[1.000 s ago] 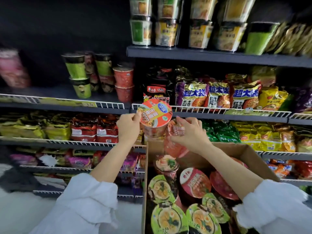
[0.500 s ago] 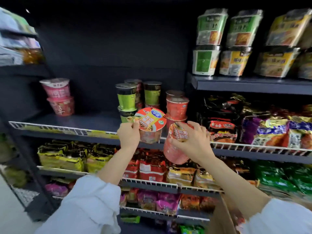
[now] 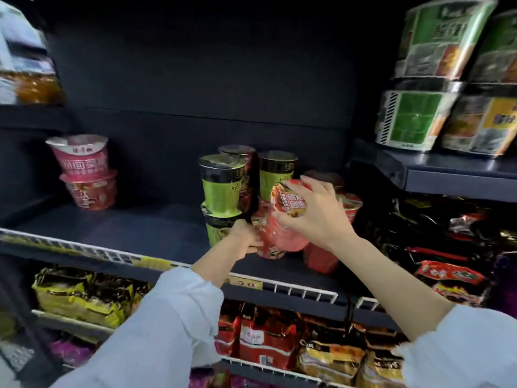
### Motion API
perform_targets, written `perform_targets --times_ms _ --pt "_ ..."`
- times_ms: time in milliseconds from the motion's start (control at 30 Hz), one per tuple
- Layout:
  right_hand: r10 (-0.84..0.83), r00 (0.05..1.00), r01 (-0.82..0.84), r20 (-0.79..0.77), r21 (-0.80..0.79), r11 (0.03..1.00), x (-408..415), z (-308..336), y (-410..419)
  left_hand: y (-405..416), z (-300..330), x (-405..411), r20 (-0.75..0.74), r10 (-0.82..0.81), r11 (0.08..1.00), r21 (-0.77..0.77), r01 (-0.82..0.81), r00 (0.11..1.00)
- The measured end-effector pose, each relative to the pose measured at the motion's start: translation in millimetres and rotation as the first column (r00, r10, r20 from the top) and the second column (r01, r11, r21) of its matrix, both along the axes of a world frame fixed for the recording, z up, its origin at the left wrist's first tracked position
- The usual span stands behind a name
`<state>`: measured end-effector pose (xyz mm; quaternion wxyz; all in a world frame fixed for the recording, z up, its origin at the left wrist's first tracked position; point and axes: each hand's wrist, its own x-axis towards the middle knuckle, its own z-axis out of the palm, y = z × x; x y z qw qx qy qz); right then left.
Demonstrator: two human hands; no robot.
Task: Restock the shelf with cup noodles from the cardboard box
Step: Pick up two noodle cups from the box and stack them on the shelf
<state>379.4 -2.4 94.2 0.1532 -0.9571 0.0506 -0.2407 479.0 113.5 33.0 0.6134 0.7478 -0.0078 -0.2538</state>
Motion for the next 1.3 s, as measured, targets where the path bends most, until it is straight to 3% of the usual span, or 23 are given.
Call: perform_targets --times_ms 233,400,633,733,900,1000,1167,1300 --pt "0.066 0.996 -0.072 -0.067 -0.098 0.993 71.0 3.3 0.9 3.8 -9.1 29.5 0.049 0.038 0.999 -0.026 -0.036 0.998" --pt "0.024 0.967 -0.085 -0.252 -0.234 0.968 93.9 -11.2 2.3 7.5 -7.7 36.9 0.109 0.027 0.999 -0.041 -0.023 0.994" --pt "0.098 0.978 -0.113 -0.184 -0.076 0.991 64.9 -10.7 3.1 13.8 10.7 11.8 0.33 -0.014 0.999 -0.034 0.027 0.944" --pt "0.119 0.984 -0.113 -0.136 0.054 0.992 28.7 -4.8 16.3 21.6 20.6 -6.2 0.522 -0.018 0.999 0.035 0.0 0.853" --pt "0.056 0.991 -0.04 -0.12 0.137 0.99 -66.1 -11.3 31.5 42.8 26.6 -82.7 0.795 -0.16 0.982 0.191 0.008 0.585" --pt "-0.036 0.991 0.059 -0.127 0.183 0.981 -132.4 -25.2 33.0 45.3 15.0 -137.9 0.822 -0.227 0.971 0.232 0.056 0.522" --pt "-0.212 0.96 0.255 -0.184 0.253 0.933 -244.8 -55.8 21.2 18.6 -8.8 -239.1 0.787 -0.343 0.938 0.265 0.222 0.512" --pt "-0.316 0.909 0.386 -0.271 0.266 0.883 -328.7 -85.1 -2.5 -22.9 -27.3 -312.1 0.71 -0.506 0.861 0.384 0.333 0.489"
